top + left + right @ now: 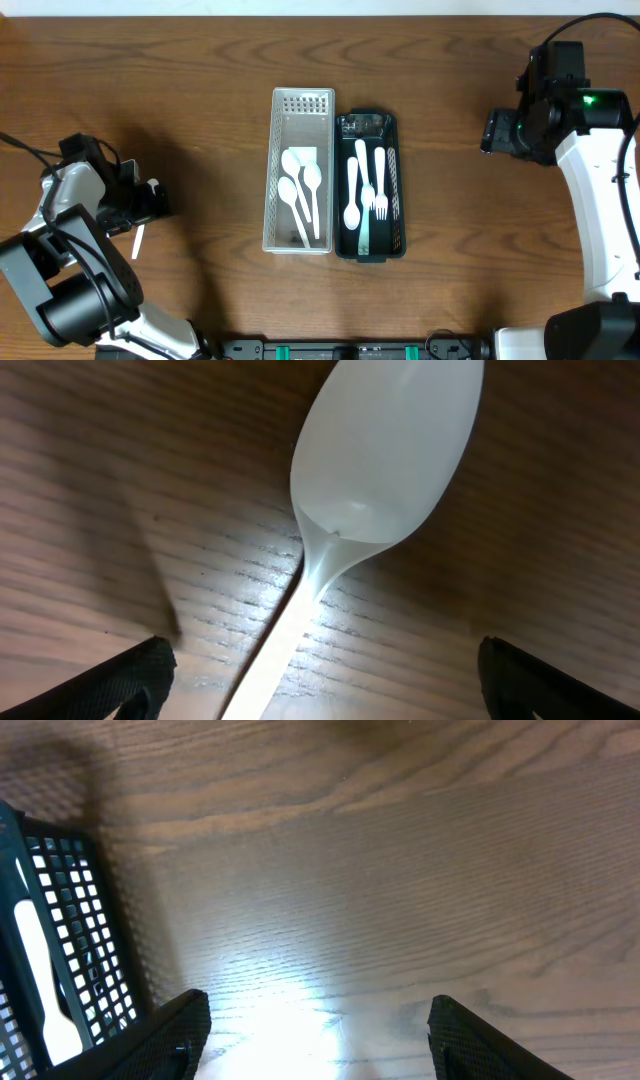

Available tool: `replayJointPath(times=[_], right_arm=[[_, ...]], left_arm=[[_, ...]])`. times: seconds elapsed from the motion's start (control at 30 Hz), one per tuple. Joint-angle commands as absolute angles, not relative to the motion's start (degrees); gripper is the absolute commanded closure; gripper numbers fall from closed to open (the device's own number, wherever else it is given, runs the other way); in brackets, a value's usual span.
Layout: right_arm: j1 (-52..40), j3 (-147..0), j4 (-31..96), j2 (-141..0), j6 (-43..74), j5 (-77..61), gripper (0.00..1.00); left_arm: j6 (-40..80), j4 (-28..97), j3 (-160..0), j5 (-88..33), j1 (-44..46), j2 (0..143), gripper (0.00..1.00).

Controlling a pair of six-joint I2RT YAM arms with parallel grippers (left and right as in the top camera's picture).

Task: Pack container

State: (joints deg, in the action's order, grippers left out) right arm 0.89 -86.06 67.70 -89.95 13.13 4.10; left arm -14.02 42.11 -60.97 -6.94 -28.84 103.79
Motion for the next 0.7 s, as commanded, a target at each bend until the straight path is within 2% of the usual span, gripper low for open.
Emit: replayJointPath(times=[0.0, 0.07, 0.2, 0.43, 0.67], right_arm=[[1.21, -86.13, 67.68, -90.35, 12.58, 4.51, 0.27], [1.21, -86.13, 67.68, -90.35, 12.56, 4.51, 0.27], [1.21, -86.13, 67.77, -90.35, 12.56, 4.51, 0.27], [1.21, -86.13, 67.75, -90.35, 12.56, 4.51, 0.27], [1.21, -86.13, 67.77, -90.35, 12.56, 4.51, 0.27]], left_arm=[[-15.20, 41.78, -60.90, -7.07, -29.08, 104.38, 0.04], [-15.18, 41.34, -60.90, -7.07, -29.08, 104.38, 0.11], [-15.20, 41.23, -60.90, -7.07, -29.08, 104.38, 0.37], [-15.20, 40.45, -60.42, -6.85, -29.08, 104.49, 0.45], [-15.18, 39.77, -59.77, -6.85, -29.08, 104.49, 0.60]])
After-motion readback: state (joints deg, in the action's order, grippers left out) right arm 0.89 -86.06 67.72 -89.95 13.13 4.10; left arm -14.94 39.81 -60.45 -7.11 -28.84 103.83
